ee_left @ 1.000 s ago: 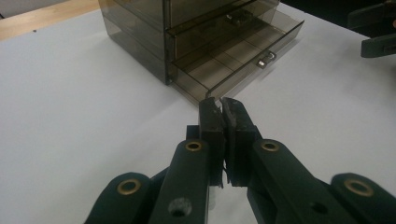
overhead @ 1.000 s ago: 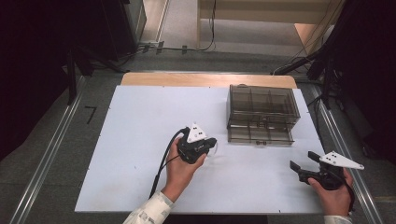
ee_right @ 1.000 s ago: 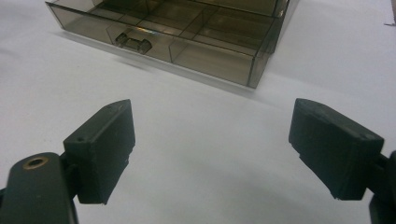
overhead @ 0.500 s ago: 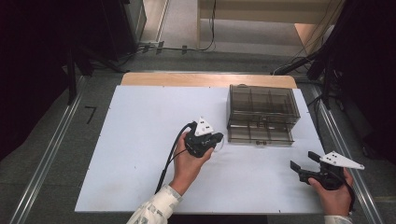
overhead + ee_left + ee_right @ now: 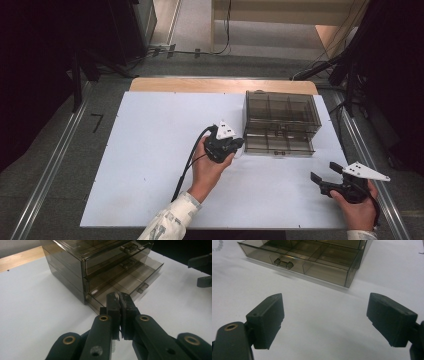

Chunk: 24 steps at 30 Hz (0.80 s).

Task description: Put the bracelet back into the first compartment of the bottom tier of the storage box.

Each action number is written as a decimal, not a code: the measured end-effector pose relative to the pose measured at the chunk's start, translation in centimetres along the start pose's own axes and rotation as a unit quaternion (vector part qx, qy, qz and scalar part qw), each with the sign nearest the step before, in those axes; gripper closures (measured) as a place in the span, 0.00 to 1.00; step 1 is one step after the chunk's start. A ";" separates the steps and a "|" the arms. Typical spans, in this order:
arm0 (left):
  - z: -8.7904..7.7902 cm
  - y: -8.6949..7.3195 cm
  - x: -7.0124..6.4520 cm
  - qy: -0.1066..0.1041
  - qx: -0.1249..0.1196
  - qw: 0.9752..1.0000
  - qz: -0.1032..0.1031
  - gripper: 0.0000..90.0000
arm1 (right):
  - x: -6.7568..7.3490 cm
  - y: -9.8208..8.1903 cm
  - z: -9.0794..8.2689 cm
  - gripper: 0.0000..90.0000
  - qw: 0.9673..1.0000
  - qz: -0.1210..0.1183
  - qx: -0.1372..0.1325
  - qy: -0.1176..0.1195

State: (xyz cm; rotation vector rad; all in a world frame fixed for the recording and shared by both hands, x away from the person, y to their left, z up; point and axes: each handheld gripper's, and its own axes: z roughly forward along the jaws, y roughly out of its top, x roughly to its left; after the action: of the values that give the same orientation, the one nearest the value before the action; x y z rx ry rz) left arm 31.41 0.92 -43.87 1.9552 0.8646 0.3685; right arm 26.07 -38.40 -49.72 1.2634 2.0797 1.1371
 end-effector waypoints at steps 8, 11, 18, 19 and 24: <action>1.0 0.7 0.3 0.001 0.003 1.000 -0.004 0.99 | -0.1 0.0 0.0 0.14 1.000 -0.002 -0.001 0.001; 1.2 0.9 0.3 0.000 0.003 1.000 -0.004 0.99 | -0.1 0.0 0.0 0.14 1.000 0.000 -0.001 0.000; 1.4 1.8 0.2 0.000 -0.003 1.000 -0.003 0.99 | 0.0 0.0 0.0 0.14 1.000 -0.002 0.000 0.002; 1.4 2.0 0.2 0.002 -0.006 1.000 -0.003 0.99 | 0.0 0.0 0.1 0.14 1.000 -0.002 0.000 0.003; 1.6 3.0 0.1 0.001 -0.016 1.000 -0.003 0.99 | -0.1 0.0 0.0 0.14 1.000 -0.001 0.000 0.002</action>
State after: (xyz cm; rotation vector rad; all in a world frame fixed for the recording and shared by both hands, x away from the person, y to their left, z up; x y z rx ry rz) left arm 33.66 -0.99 -42.13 1.9231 0.8601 0.3798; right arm 26.14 -38.46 -49.73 1.2582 2.0837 1.1409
